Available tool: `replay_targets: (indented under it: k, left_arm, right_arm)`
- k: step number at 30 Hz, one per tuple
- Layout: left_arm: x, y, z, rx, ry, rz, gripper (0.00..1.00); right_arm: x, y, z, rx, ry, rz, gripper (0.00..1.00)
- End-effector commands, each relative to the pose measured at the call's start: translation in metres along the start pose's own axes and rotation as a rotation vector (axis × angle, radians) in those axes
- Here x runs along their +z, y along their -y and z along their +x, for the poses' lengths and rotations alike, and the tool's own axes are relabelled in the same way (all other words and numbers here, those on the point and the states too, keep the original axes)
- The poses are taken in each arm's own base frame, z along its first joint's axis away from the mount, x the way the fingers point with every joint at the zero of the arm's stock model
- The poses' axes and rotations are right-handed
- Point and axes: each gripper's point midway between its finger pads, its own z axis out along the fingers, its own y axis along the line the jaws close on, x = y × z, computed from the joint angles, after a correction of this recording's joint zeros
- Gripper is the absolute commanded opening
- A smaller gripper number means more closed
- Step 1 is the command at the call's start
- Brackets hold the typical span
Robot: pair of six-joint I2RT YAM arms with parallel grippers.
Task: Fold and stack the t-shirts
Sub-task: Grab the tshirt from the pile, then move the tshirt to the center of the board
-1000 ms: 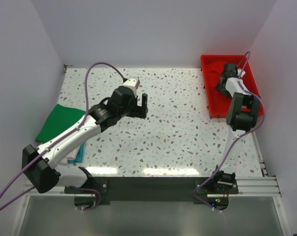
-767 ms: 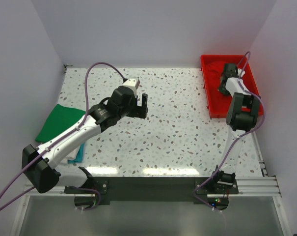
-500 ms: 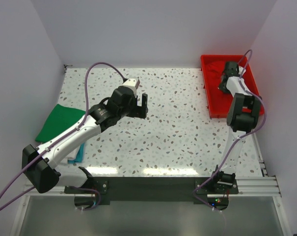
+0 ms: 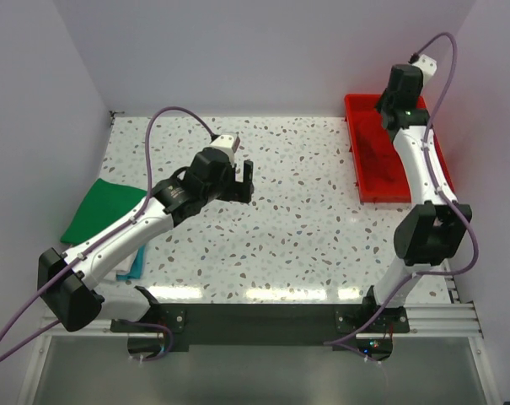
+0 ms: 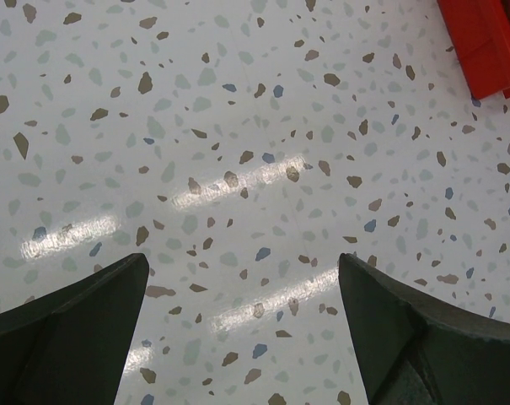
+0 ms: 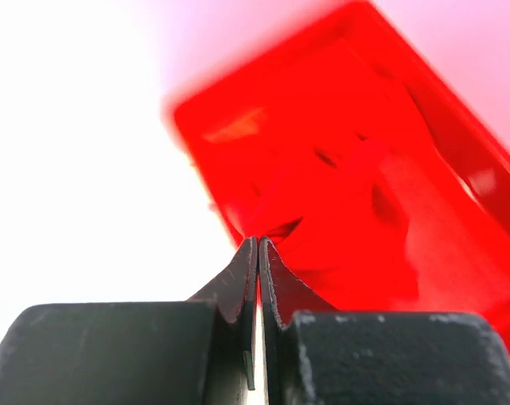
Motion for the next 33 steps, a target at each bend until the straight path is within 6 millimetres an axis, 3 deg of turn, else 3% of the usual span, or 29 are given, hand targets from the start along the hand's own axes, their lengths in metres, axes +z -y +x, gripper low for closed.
replay_targets:
  k: [1, 2, 4, 5, 6, 8, 10, 15, 18, 22, 23, 25, 26, 28, 29, 30, 31, 32, 33]
  left_arm:
    - [-0.005, 0.003, -0.016, -0.006, 0.052, 0.017, 1.00]
    - [-0.007, 0.002, -0.018, -0.009, 0.060, 0.014, 1.00]
    - [-0.009, 0.000, -0.019, -0.019, 0.069, 0.010, 1.00]
    - [-0.011, 0.000, -0.023, -0.025, 0.083, 0.006, 1.00]
    - [-0.012, -0.002, -0.024, -0.031, 0.089, -0.001, 1.00]
    - [-0.016, -0.004, -0.028, -0.049, 0.108, -0.005, 1.00]
    - [-0.018, -0.007, -0.032, -0.075, 0.125, -0.018, 1.00]
    - [-0.031, -0.014, -0.047, -0.128, 0.193, -0.027, 1.00]
    - [-0.035, -0.020, -0.051, -0.153, 0.214, -0.042, 1.00]
    - [-0.037, -0.025, -0.049, -0.192, 0.220, -0.053, 1.00]
    - [-0.036, -0.026, -0.048, -0.198, 0.219, -0.054, 1.00]
    - [-0.032, -0.029, -0.040, -0.217, 0.207, -0.063, 1.00]
    - [-0.030, -0.031, -0.036, -0.222, 0.199, -0.070, 1.00]
    - [-0.021, -0.037, -0.023, -0.237, 0.164, -0.095, 0.99]
    - [-0.017, -0.038, -0.018, -0.243, 0.144, -0.097, 0.98]
    - [-0.012, -0.043, -0.009, -0.248, 0.122, -0.113, 0.96]
    - [-0.008, -0.045, -0.003, -0.256, 0.107, -0.122, 0.95]
    - [-0.003, -0.049, 0.010, -0.257, 0.074, -0.131, 0.91]
    - [0.002, -0.051, 0.016, -0.262, 0.059, -0.138, 0.89]
  right_arm:
    - [-0.094, -0.053, -0.101, 0.009, 0.287, -0.146, 0.00]
    - [-0.126, -0.059, -0.127, 0.030, 0.352, -0.185, 0.00]
    - [-0.170, -0.084, -0.145, 0.026, 0.415, -0.291, 0.00]
    - [-0.203, -0.087, -0.165, 0.049, 0.470, -0.335, 0.00]
    - [-0.228, -0.104, -0.166, 0.040, 0.483, -0.411, 0.00]
    - [-0.272, -0.115, -0.182, 0.061, 0.529, -0.514, 0.00]
    - [-0.313, -0.137, -0.180, 0.057, 0.540, -0.643, 0.00]
    - [-0.396, -0.162, -0.187, 0.088, 0.560, -0.891, 0.00]
    - [-0.416, -0.167, -0.189, 0.109, 0.545, -0.969, 0.00]
    - [-0.393, -0.170, -0.164, 0.082, 0.467, -0.909, 0.00]
    - [-0.366, -0.172, -0.140, 0.048, 0.415, -0.837, 0.00]
    - [-0.334, -0.166, -0.116, 0.050, 0.352, -0.766, 0.02]
    - [-0.302, -0.160, -0.082, 0.021, 0.275, -0.713, 0.04]
    - [-0.246, -0.139, -0.059, 0.104, 0.158, -0.665, 0.16]
    - [-0.207, -0.132, -0.016, 0.088, 0.039, -0.622, 0.35]
    - [-0.180, -0.113, 0.001, 0.123, -0.047, -0.578, 0.43]
    - [-0.165, -0.106, 0.022, 0.111, -0.109, -0.550, 0.50]
    - [-0.151, -0.095, 0.052, 0.089, -0.177, -0.509, 0.63]
    - [-0.149, -0.091, 0.064, 0.064, -0.192, -0.502, 0.67]
